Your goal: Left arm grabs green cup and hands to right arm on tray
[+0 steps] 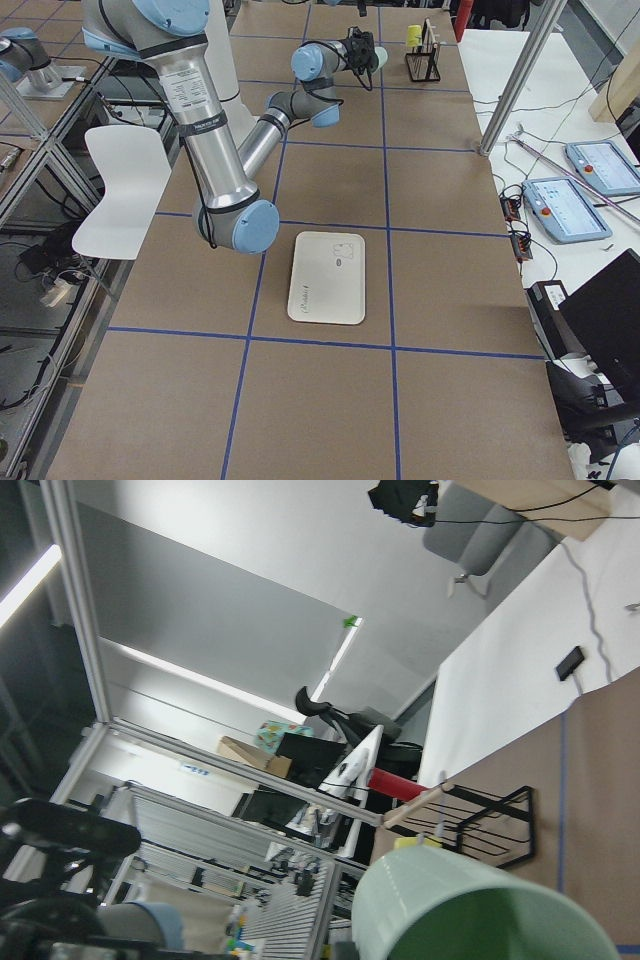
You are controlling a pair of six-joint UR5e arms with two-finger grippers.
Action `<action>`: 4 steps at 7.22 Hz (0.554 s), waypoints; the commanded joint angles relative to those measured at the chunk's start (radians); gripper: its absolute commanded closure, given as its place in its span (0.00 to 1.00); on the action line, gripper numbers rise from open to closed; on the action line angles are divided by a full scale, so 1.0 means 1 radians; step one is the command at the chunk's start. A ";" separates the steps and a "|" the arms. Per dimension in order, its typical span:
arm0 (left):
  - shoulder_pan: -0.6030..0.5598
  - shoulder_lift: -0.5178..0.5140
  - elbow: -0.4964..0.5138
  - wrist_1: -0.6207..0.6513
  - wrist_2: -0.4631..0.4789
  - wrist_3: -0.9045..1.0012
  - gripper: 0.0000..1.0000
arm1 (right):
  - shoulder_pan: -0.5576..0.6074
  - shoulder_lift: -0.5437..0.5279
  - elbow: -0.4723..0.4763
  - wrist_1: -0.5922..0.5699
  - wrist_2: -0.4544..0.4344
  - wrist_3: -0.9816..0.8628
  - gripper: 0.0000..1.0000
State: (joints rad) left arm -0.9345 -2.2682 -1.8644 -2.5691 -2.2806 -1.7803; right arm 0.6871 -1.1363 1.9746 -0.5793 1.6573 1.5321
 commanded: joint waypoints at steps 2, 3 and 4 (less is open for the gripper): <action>0.000 0.053 0.042 0.094 -0.005 0.147 0.00 | 0.246 -0.003 0.012 -0.400 0.374 -0.131 1.00; -0.001 0.071 0.033 0.233 -0.003 0.274 0.00 | 0.285 -0.031 0.030 -0.490 0.415 -0.209 1.00; -0.015 0.091 0.022 0.365 0.004 0.398 0.00 | 0.296 -0.069 0.059 -0.583 0.415 -0.289 1.00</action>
State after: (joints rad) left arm -0.9386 -2.1993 -1.8338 -2.3558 -2.2824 -1.5246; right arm 0.9490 -1.1675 2.0053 -1.0461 2.0401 1.3345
